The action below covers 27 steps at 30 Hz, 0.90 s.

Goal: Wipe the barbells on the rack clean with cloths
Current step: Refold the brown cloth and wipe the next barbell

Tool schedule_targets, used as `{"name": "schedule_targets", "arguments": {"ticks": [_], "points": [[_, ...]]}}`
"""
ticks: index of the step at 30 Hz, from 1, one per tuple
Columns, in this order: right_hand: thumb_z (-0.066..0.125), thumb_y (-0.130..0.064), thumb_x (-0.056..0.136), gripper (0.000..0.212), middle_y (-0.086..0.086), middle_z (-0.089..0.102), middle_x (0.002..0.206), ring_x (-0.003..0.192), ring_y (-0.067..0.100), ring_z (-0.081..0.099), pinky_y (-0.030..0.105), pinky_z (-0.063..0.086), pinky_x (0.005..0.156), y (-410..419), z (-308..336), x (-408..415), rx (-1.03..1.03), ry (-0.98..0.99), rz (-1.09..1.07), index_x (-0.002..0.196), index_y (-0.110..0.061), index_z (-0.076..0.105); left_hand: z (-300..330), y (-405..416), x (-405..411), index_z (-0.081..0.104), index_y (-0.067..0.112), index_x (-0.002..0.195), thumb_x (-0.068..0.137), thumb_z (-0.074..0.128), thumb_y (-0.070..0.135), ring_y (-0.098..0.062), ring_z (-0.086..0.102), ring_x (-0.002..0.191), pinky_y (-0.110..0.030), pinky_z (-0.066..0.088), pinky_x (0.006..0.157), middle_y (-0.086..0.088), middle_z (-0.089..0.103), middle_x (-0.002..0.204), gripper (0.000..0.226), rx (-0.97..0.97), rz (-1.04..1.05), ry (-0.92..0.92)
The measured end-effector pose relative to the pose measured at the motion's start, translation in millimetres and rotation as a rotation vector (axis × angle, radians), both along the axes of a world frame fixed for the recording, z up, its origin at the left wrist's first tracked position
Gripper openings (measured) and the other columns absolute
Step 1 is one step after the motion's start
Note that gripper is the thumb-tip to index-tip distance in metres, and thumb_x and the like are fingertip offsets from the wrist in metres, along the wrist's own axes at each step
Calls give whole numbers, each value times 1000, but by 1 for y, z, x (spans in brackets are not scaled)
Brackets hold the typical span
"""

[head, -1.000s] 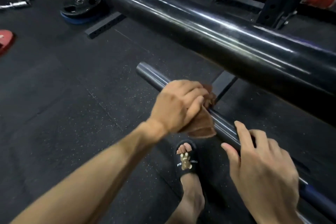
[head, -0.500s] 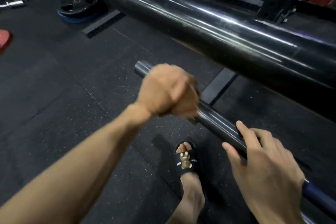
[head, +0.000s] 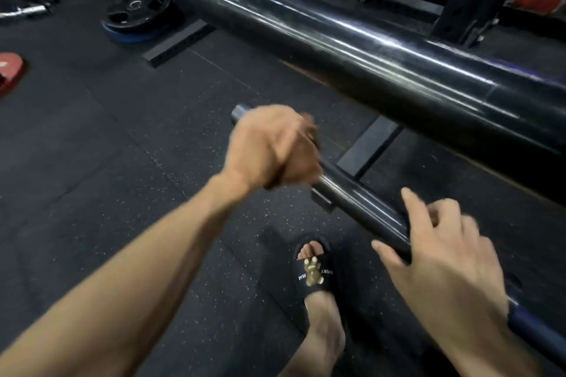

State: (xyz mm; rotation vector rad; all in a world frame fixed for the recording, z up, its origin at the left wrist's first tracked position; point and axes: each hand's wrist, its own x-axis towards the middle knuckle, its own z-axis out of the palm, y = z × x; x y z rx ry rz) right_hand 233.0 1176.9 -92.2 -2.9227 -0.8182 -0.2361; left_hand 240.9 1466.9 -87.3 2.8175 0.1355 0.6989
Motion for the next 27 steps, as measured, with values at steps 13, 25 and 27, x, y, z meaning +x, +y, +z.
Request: {"name": "schedule_targets", "arguments": {"ticks": [13, 25, 27], "points": [[51, -49, 89, 64, 11, 63, 91, 72, 31, 62, 39, 48, 57, -3, -11, -4, 5, -12, 53, 134, -4, 58, -16, -53, -13, 76, 17, 104, 103, 49, 30, -20, 64, 107, -37, 45, 102, -1, 72, 114, 31, -46, -150, -34], [44, -43, 97, 59, 12, 65, 116, 96, 33, 62, 47, 47, 78, 6, -11, -18, -34, 33, -30, 142, -7, 53, -4, -86, -16, 76, 17, 89, 101, 52, 30, -22, 67, 93, -43, 48, 91, -1, 75, 98, 30, -27, -114, -33], [53, -38, 95, 55, 13, 65, 117, 99, 34, 63, 50, 48, 80, 6, -14, -18, -7, 39, -39, 140, -7, 55, -8, -85, -12, 77, 17, 96, 103, 52, 30, -21, 67, 95, -42, 47, 94, 1, 75, 104, 29, 3, -225, -25]]}}
